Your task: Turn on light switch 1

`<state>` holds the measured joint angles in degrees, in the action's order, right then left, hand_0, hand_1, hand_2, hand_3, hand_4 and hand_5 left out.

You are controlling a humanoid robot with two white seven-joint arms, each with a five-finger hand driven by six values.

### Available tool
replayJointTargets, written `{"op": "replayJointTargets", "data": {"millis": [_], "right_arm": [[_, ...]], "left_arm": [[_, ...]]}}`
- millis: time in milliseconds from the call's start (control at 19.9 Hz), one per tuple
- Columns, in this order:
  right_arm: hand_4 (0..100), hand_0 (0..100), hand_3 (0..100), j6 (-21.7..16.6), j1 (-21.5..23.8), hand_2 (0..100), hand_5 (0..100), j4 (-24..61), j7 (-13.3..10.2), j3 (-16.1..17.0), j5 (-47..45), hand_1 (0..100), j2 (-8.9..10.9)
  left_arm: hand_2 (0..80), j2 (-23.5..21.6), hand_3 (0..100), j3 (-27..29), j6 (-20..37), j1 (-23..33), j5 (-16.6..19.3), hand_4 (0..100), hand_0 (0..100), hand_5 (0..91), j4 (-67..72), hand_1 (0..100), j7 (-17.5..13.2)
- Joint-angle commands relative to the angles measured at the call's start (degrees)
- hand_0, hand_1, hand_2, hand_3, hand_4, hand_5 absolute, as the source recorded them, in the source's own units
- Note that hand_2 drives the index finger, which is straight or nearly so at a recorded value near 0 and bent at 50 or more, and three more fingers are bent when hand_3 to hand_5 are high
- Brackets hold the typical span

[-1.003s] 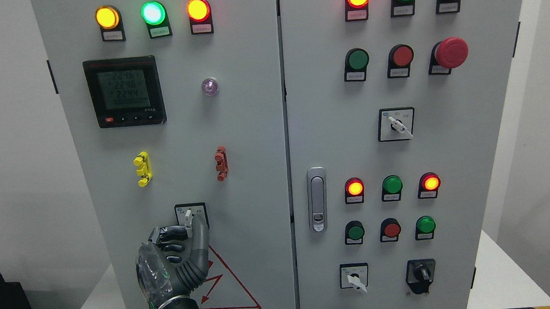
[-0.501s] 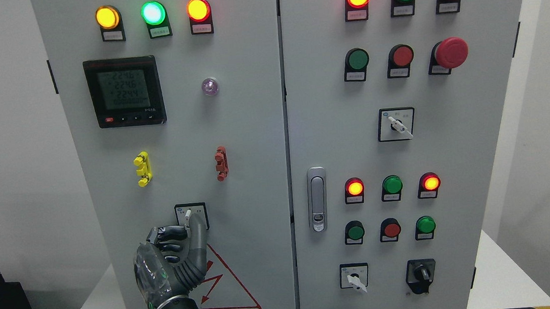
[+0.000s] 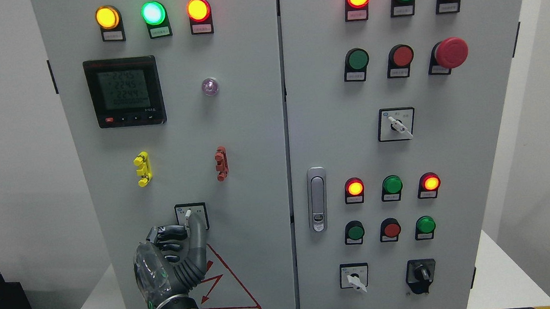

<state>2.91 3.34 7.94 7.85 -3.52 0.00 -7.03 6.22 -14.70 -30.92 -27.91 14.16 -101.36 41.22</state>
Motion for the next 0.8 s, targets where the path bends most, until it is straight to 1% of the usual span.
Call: {"op": "replayJointTargets", "data": {"millis": [0,752], "right_arm": [[0,12,0,0.0,0.0,0,0,0.0,0.0,0.0,-1.1,39,0.00],[0,12,0,0.0,0.0,0,0,0.0,0.1,0.0,-1.1,39,0.00]], "left_arm": [[57.2,0.0,66,0.0,-0.1,0.0,0.0,71,24,63.3,0.0,43,0.0],[58.2,0.0,67,-0.2,0.0,0.0,-0.1,72,28,63.5,0.1,40,-0.2]]}}
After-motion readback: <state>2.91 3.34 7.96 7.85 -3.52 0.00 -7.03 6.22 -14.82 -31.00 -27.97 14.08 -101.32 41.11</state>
